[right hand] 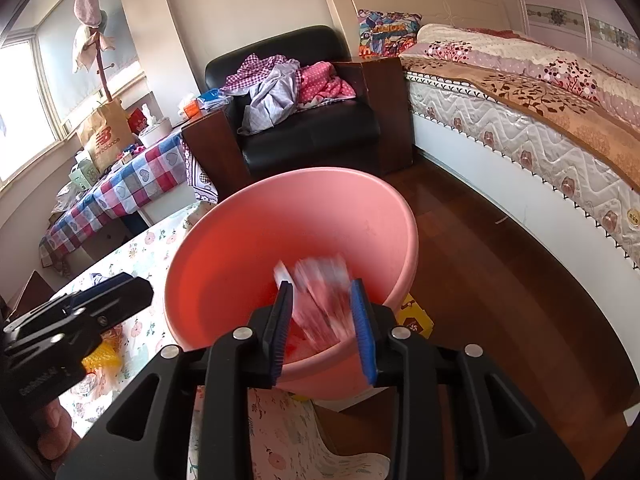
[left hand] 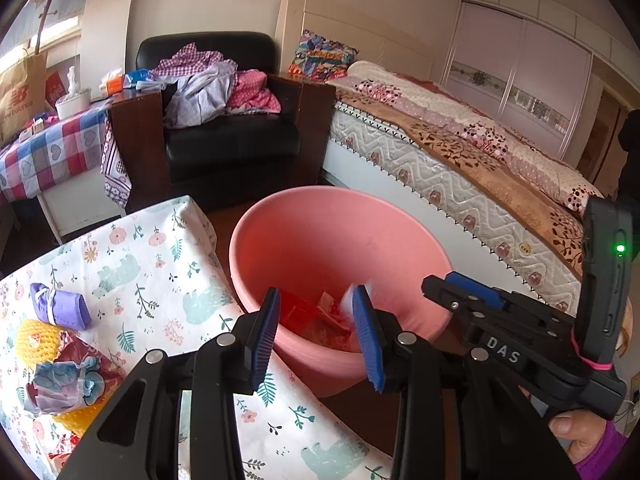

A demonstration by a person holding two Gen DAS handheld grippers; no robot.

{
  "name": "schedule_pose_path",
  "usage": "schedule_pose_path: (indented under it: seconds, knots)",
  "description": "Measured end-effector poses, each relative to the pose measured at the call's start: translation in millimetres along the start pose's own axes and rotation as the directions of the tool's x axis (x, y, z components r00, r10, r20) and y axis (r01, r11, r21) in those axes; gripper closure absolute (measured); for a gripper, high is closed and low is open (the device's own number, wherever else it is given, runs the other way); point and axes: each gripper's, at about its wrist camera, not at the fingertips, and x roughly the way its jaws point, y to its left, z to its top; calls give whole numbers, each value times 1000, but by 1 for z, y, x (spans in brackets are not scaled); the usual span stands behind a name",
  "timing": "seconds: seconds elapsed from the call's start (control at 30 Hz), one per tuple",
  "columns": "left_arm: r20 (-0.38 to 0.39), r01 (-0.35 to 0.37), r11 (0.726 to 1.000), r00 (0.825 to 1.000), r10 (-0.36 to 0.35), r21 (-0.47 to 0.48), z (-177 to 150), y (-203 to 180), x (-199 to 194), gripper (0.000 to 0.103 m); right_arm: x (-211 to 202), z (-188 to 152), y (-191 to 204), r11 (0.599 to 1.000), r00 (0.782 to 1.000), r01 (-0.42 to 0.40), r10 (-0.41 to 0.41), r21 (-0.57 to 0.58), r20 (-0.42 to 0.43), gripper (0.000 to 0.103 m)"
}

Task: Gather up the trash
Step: 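Open both tools to drop the items into the pink bucket, then move both open tools back over the trash on the table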

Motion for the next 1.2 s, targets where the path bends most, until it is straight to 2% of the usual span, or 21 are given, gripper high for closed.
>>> schedule_pose_path:
  seconds: [0.03,0.07,0.27,0.47,0.63,0.97,1.2]
  knots:
    - [4,3,1000,1000,-3,0,0,0,-3,66,-1,0,0,1000,1000,0,0,1,4,60]
    - [7,5,1000,1000,-5,0,1,-1,-4,66,-2,0,0,1000,1000,0,0,3,8,60]
    - [22,12,1000,1000,-12,-13,-1,1,-18,65,-11,0,5,1000,1000,-23,23,-7,19,60]
    - [30,13,1000,999,-12,-20,-7,8,-37,60,-19,-2,19,998,999,-51,51,-34,15,60]
    - [63,-7,1000,998,8,-23,-13,22,-62,60,-24,-4,33,996,997,-77,77,-54,6,60]
    - [136,-130,990,981,137,-56,-47,75,-132,54,-31,-15,70,985,992,-129,128,-118,-22,60]
    - [78,-210,966,972,223,-154,-85,126,-167,53,-27,-26,95,971,984,-176,168,-159,-65,60]
